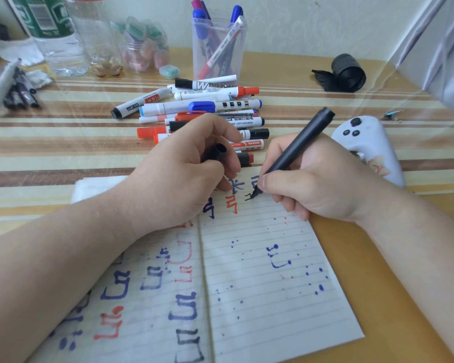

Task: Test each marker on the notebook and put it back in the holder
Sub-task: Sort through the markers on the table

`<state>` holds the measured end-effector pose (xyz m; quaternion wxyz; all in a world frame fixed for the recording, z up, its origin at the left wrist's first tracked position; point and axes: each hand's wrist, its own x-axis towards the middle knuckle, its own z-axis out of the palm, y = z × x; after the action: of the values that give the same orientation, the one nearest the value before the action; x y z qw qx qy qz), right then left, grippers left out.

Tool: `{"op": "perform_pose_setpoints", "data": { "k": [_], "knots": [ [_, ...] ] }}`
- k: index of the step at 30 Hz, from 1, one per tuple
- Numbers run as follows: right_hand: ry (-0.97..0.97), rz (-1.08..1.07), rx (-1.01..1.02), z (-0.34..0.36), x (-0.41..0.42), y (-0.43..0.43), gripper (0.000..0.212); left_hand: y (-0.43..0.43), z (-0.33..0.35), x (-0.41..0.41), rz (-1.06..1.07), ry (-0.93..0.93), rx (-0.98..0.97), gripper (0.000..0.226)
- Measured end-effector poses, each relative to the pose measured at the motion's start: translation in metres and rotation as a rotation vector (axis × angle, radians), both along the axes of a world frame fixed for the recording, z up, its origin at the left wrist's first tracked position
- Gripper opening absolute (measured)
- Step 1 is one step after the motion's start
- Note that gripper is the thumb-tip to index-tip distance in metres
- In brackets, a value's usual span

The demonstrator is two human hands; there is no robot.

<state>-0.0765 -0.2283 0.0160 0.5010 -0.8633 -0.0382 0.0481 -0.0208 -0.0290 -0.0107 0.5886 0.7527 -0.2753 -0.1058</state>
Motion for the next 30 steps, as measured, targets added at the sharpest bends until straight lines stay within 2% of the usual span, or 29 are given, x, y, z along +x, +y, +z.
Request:
{"op": "perform_pose_setpoints", "data": {
  "k": [7, 30],
  "knots": [
    [0.007, 0.06, 0.099, -0.0025, -0.0021, -0.0046, 0.007, -0.0001, -0.0006, -0.0003, 0.005, -0.006, -0.003, 0.05],
    [-0.004, 0.082, 0.03, -0.001, -0.0035, -0.0028, 0.009, -0.0008, -0.0032, 0.001, 0.012, -0.037, 0.009, 0.049]
  ]
}}
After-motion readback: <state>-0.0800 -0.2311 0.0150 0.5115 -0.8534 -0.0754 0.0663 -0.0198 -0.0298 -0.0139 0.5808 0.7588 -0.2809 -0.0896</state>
